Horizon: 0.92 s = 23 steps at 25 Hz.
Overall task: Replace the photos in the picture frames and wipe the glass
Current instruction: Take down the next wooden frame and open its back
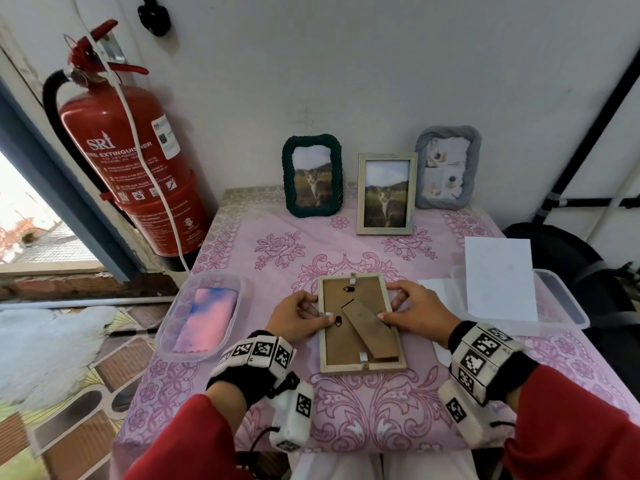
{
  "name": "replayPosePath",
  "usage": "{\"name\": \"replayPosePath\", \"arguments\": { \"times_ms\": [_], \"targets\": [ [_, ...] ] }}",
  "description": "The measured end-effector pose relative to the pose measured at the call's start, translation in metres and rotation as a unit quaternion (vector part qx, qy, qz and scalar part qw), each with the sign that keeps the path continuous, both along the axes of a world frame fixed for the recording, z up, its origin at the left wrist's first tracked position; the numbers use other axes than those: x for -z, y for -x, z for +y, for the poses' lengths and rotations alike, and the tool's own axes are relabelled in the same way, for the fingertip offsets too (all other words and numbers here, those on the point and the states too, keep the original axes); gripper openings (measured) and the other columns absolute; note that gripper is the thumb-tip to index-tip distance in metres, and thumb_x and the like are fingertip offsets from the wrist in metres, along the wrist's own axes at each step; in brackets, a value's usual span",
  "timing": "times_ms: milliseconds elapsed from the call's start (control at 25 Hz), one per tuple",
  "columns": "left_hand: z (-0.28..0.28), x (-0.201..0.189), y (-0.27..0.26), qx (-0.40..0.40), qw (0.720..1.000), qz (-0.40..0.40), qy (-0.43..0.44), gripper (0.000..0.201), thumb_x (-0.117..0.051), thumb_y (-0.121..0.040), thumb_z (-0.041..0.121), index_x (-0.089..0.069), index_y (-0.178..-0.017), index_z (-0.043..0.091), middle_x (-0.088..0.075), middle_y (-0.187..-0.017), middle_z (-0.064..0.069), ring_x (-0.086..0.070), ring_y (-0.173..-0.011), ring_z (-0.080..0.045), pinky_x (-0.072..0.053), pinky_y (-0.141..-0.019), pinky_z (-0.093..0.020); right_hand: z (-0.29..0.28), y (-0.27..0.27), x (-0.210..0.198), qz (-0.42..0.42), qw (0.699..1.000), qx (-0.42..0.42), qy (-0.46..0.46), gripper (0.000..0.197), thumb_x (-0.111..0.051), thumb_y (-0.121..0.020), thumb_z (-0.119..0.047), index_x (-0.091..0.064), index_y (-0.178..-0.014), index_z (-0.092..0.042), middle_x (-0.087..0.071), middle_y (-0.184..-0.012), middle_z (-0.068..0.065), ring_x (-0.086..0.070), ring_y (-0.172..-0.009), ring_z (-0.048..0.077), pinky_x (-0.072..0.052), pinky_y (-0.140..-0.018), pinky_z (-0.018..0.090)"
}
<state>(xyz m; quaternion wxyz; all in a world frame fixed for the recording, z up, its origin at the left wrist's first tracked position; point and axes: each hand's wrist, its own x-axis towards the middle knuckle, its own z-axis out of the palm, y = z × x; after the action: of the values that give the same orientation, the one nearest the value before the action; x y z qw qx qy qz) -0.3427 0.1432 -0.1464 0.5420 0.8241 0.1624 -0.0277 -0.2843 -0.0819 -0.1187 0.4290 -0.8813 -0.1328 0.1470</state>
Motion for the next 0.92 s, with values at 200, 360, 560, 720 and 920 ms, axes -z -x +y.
{"name": "replayPosePath", "arguments": {
  "times_ms": [200,360,560,720,920],
  "targets": [
    [-0.0036,0.0028,0.0024,0.012,0.996,-0.035,-0.077,0.039,-0.077,-0.074,0.021,-0.055,-0.103,0.008,-0.052,-0.071,0.003,-0.049,-0.062,-0.011,-0.047,-0.065,-0.023,0.0,-0.0001,-0.0022,0.004,1.0,-0.007,-0.007,0.061,-0.078,-0.073,-0.014,-0.051,-0.128,-0.009,-0.058,-0.084,0.005,-0.058,-0.082,0.019,-0.051,-0.08,0.032],
    [-0.0044,0.0037,0.0041,0.021,0.991,-0.057,-0.116,0.036,-0.075,-0.076,0.025,-0.056,-0.103,0.008,-0.055,-0.077,-0.003,-0.051,-0.067,-0.016,-0.046,-0.065,-0.025,-0.0009,0.0017,-0.0014,-0.009,1.0,-0.023,0.001,0.061,-0.075,-0.076,-0.013,-0.049,-0.131,-0.008,-0.058,-0.091,0.011,-0.06,-0.086,0.024,-0.052,-0.087,0.04],
    [-0.0031,0.0054,0.0014,0.033,0.989,-0.066,-0.125,0.026,-0.071,-0.08,0.024,-0.054,-0.096,0.013,-0.05,-0.065,0.006,-0.045,-0.055,-0.006,-0.037,-0.052,-0.009,-0.0009,0.0025,0.0011,-0.031,0.999,-0.021,0.005,0.058,-0.074,-0.077,-0.015,-0.049,-0.13,-0.008,-0.058,-0.087,0.008,-0.056,-0.083,0.019,-0.049,-0.083,0.034],
    [-0.001,0.0051,-0.0005,0.056,0.986,-0.059,-0.146,0.024,-0.067,-0.083,0.026,-0.053,-0.098,0.013,-0.049,-0.066,0.008,-0.045,-0.056,-0.005,-0.037,-0.051,-0.01,0.0006,0.0016,0.003,-0.029,0.999,-0.021,0.004,0.057,-0.073,-0.078,-0.015,-0.049,-0.13,-0.009,-0.058,-0.087,0.009,-0.056,-0.081,0.019,-0.049,-0.082,0.034],
    [-0.0045,0.0027,-0.0015,0.071,0.978,-0.056,-0.187,0.03,-0.062,-0.086,0.028,-0.052,-0.104,0.005,-0.054,-0.079,-0.005,-0.051,-0.071,-0.02,-0.045,-0.069,-0.031,0.0014,-0.0001,0.0069,-0.043,0.999,-0.02,0.014,0.056,-0.072,-0.079,-0.016,-0.049,-0.129,-0.007,-0.058,-0.087,0.008,-0.054,-0.082,0.016,-0.044,-0.077,0.024]
  ]
}}
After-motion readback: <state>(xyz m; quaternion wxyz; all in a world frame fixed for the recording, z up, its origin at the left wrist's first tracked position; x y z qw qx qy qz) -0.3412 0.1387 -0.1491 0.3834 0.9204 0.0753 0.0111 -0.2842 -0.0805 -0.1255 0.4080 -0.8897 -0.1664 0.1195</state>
